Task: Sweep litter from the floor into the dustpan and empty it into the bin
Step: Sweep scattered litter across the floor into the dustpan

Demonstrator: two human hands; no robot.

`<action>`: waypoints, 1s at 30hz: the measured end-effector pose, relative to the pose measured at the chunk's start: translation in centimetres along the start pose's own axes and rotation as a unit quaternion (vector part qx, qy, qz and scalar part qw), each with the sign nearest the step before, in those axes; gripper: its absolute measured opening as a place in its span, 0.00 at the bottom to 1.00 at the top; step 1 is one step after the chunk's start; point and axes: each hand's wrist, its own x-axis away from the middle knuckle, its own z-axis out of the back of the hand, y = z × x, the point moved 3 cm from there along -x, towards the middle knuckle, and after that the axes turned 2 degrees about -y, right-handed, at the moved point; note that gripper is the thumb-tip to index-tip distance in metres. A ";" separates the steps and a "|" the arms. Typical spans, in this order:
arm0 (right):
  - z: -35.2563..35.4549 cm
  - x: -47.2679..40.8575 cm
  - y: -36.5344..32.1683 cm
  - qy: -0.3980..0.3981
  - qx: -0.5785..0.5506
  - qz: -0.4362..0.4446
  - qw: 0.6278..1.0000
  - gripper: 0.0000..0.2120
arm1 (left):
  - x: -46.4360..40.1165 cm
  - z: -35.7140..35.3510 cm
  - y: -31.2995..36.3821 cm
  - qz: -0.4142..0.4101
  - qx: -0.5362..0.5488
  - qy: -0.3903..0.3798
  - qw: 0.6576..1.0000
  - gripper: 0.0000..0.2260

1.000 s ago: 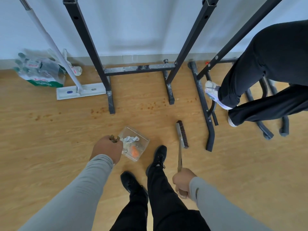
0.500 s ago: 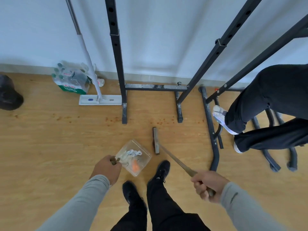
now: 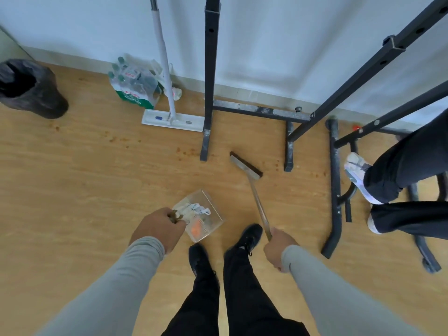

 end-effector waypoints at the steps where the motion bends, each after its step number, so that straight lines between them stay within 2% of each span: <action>1: -1.2 0.9 -0.2 -0.007 0.014 0.010 1.000 0.37 | -0.1 0.0 0.2 -0.002 -0.002 -0.003 1.000 0.07; 6: -3.4 5.2 3.0 -0.071 0.065 0.019 0.995 0.37 | -0.3 0.2 0.9 -0.002 -0.004 -0.003 1.000 0.08; 9: -1.1 6.2 5.2 -0.150 -0.062 -0.055 0.985 0.28 | -0.2 0.4 0.8 0.000 -0.006 -0.002 1.000 0.08; 11: 1.6 7.1 6.6 -0.169 -0.141 -0.076 0.973 0.26 | -0.1 0.5 0.7 0.002 -0.007 -0.003 1.000 0.06; 16: 7.6 10.4 9.1 -0.072 -0.193 -0.039 0.978 0.24 | 0.3 0.4 0.9 0.003 -0.003 0.001 1.000 0.06; 20: 9.2 8.9 8.9 -0.015 -0.167 -0.035 0.985 0.21 | 0.3 0.1 0.9 0.007 -0.002 0.003 1.000 0.07; 24: 6.5 3.6 6.0 -0.001 -0.072 -0.036 0.997 0.23 | 0.2 0.0 0.8 0.005 -0.009 0.007 1.000 0.06; 26: 3.3 2.1 4.1 -0.030 -0.039 -0.024 0.998 0.26 | 0.2 0.0 0.7 0.007 -0.010 0.014 1.000 0.06; 30: -3.8 3.5 1.3 -0.108 -0.029 0.000 0.994 0.22 | 0.1 -0.2 0.8 0.006 -0.012 0.019 1.000 0.06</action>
